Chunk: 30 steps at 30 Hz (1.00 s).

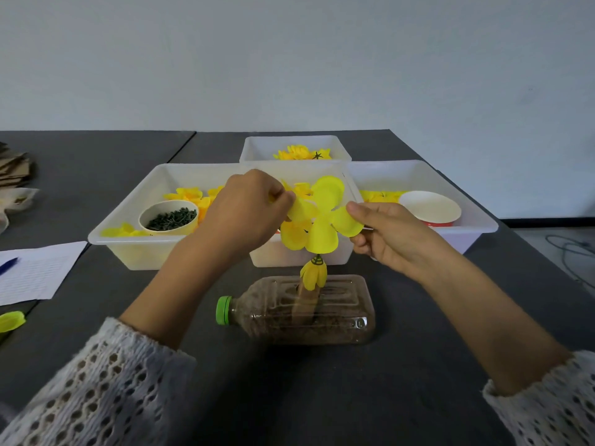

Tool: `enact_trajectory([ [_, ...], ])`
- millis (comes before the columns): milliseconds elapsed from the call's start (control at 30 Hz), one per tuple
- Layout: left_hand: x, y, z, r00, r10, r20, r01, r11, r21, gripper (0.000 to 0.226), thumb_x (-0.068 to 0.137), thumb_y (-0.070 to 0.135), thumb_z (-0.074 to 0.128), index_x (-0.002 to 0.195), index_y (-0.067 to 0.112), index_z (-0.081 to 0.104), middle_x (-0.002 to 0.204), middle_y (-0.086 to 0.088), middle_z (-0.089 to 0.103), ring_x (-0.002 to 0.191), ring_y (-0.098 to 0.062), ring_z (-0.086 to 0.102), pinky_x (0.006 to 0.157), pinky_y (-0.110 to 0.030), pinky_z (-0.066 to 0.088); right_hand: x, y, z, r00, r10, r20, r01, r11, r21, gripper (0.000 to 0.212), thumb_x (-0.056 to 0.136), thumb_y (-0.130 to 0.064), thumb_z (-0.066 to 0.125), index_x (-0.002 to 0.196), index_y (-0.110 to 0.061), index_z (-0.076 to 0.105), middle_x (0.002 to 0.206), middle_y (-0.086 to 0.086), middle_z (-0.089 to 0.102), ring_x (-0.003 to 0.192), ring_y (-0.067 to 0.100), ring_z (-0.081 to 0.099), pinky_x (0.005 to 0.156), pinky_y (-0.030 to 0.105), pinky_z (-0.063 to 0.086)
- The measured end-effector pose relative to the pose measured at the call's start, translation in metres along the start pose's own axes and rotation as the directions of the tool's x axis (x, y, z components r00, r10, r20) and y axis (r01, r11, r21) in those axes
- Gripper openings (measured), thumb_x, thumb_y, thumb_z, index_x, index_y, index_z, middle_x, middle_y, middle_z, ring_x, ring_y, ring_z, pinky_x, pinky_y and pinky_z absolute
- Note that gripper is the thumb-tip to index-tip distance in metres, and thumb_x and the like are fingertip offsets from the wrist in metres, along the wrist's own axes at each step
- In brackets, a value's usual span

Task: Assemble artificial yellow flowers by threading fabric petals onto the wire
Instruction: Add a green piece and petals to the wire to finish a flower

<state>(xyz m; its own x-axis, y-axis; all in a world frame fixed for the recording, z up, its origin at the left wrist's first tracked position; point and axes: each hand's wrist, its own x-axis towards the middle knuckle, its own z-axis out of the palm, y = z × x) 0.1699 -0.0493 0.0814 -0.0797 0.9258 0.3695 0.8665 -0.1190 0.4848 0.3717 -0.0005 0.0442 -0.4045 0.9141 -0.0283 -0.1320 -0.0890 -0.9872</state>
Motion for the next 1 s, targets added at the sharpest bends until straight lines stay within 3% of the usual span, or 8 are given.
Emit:
enact_trajectory([
  [167,0.015,-0.001,-0.007,0.989,0.056,0.138,-0.035,0.988,-0.150,0.050,0.095,0.023,0.055,0.045,0.028,0.057,0.047,0.005,0.040,0.049,-0.011,0.034,0.044,-0.021,0.025,-0.001,-0.007,-0.011,1.000,-0.013,0.002,0.013,0.997,0.072,0.019,0.077,-0.024,0.064,0.082,-0.005,0.066,0.061,0.002,0.062,0.048,0.009,0.047,0.045,0.019,0.043],
  [267,0.018,-0.004,-0.002,0.980,0.079,0.183,-0.067,0.995,-0.073,0.035,0.093,0.027,0.059,0.059,0.027,0.068,0.060,0.001,0.061,0.054,-0.011,0.048,0.052,-0.025,0.035,0.000,-0.006,-0.015,0.997,0.048,-0.061,-0.046,0.999,0.025,0.017,0.085,-0.021,0.064,0.078,-0.006,0.066,0.060,0.003,0.059,0.047,0.010,0.044,0.043,0.019,0.041],
  [333,0.018,-0.007,0.003,0.982,0.079,0.173,-0.074,0.997,-0.034,0.030,0.092,0.028,0.062,0.063,0.025,0.069,0.057,0.006,0.060,0.051,-0.002,0.053,0.048,-0.017,0.034,0.001,0.000,-0.014,0.990,0.115,-0.082,-0.116,0.993,0.001,0.020,0.089,-0.022,0.062,0.080,-0.004,0.064,0.062,0.005,0.056,0.045,0.010,0.044,0.042,0.019,0.040],
  [467,0.020,-0.009,0.007,0.984,0.030,0.173,-0.039,0.998,0.048,0.031,0.091,0.030,0.064,0.060,0.027,0.067,0.053,0.011,0.057,0.047,0.002,0.052,0.049,-0.022,0.032,0.000,0.011,-0.011,0.980,0.179,-0.089,-0.183,0.982,-0.045,0.025,0.092,-0.027,0.061,0.088,-0.002,0.063,0.063,0.007,0.057,0.047,0.009,0.046,0.042,0.019,0.042],
  [700,0.018,-0.011,-0.001,0.990,0.011,0.140,-0.020,0.998,0.066,0.031,0.089,0.032,0.064,0.059,0.026,0.067,0.051,0.011,0.058,0.047,-0.004,0.052,0.051,-0.023,0.033,-0.003,0.012,-0.015,0.997,0.028,-0.068,-0.038,0.988,-0.148,0.029,0.095,-0.033,0.056,0.082,-0.010,0.067,0.066,0.003,0.060,0.048,0.009,0.044,0.047,0.022,0.040],
  [867,0.014,-0.013,0.006,0.988,-0.033,0.153,0.019,0.995,0.095,0.029,0.090,0.030,0.064,0.061,0.027,0.067,0.060,0.013,0.064,0.059,-0.007,0.055,0.062,-0.028,0.044,-0.002,0.016,-0.008,0.996,0.003,-0.085,-0.023,0.969,-0.245,0.031,0.096,-0.033,0.055,0.079,-0.009,0.067,0.061,0.000,0.061,0.044,0.008,0.042,0.042,0.020,0.038],
  [1000,0.009,-0.011,0.010,0.984,-0.041,0.174,0.029,0.997,0.072,0.029,0.089,0.029,0.065,0.061,0.026,0.068,0.057,0.012,0.063,0.052,-0.005,0.051,0.057,-0.028,0.040,-0.001,0.023,-0.009,0.995,-0.014,-0.097,-0.016,0.954,-0.298,0.032,0.097,-0.031,0.053,0.080,-0.008,0.066,0.061,0.000,0.060,0.044,0.008,0.041,0.042,0.020,0.036],
])
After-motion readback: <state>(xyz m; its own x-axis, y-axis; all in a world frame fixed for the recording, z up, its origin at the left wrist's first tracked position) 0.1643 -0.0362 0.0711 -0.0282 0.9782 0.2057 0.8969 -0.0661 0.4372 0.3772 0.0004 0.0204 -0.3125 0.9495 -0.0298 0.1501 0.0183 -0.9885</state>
